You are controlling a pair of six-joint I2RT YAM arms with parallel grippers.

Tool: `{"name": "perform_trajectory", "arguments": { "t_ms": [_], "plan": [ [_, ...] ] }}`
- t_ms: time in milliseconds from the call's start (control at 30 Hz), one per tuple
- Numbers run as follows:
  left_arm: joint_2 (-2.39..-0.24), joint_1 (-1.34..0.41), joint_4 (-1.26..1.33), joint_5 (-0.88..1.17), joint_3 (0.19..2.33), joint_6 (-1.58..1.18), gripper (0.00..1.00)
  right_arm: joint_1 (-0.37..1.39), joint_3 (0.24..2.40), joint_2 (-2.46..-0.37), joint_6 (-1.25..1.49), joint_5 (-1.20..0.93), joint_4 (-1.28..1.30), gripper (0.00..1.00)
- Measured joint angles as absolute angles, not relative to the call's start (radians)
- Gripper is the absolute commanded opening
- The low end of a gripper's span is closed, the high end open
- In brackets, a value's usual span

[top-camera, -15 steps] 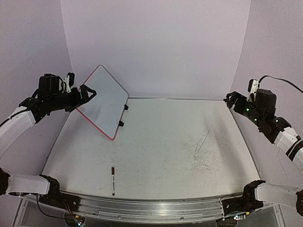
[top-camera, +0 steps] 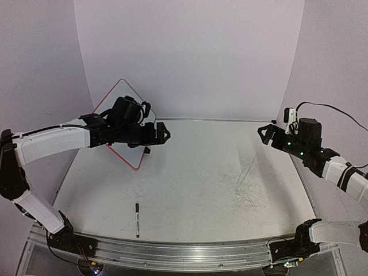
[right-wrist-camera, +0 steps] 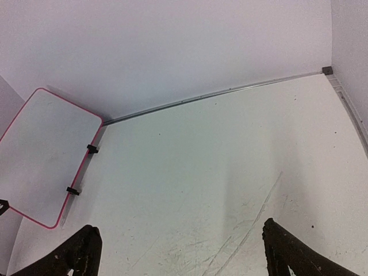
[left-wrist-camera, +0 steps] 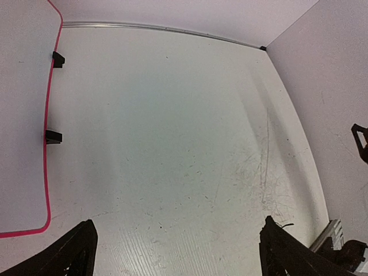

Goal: Write a sentence on the whiteboard
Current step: Move the whiteboard to the center of the board.

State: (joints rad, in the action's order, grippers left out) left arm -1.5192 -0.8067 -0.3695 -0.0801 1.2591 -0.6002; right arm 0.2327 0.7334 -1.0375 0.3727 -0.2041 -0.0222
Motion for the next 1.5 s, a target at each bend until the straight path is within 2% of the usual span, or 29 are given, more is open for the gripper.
{"name": "perform_trajectory", "arguments": {
  "t_ms": [267,367,500,633,867,1033,1500],
  "plan": [
    [-1.822,-0.982,-0.468,-0.421,1.471,-0.837,0.98,0.243,0.717,-1.039,0.388,-0.256,-0.065,0.98],
    [-1.919,-0.999,-0.499,-0.529,1.540,-0.973,0.95,0.244,0.715,-1.034,0.389,-0.259,-0.068,0.98],
    [-2.031,-0.993,-0.539,-0.687,1.617,-1.117,0.84,0.244,0.699,-1.021,0.389,-0.261,-0.074,0.98],
    [-2.167,-0.978,-0.551,-0.851,1.717,-1.221,0.83,0.244,0.688,-1.012,0.388,-0.266,-0.075,0.98],
    [-2.335,-0.905,-0.566,-0.910,1.767,-1.394,0.78,0.244,0.686,-1.004,0.386,-0.276,-0.076,0.98],
    [-2.403,-0.873,-0.577,-0.951,1.800,-1.463,0.70,0.244,0.684,-1.006,0.380,-0.276,-0.080,0.98],
    [-2.449,-0.831,-0.578,-0.981,1.814,-1.604,0.69,0.244,0.684,-1.034,0.375,-0.276,-0.111,0.98]
  ]
}}
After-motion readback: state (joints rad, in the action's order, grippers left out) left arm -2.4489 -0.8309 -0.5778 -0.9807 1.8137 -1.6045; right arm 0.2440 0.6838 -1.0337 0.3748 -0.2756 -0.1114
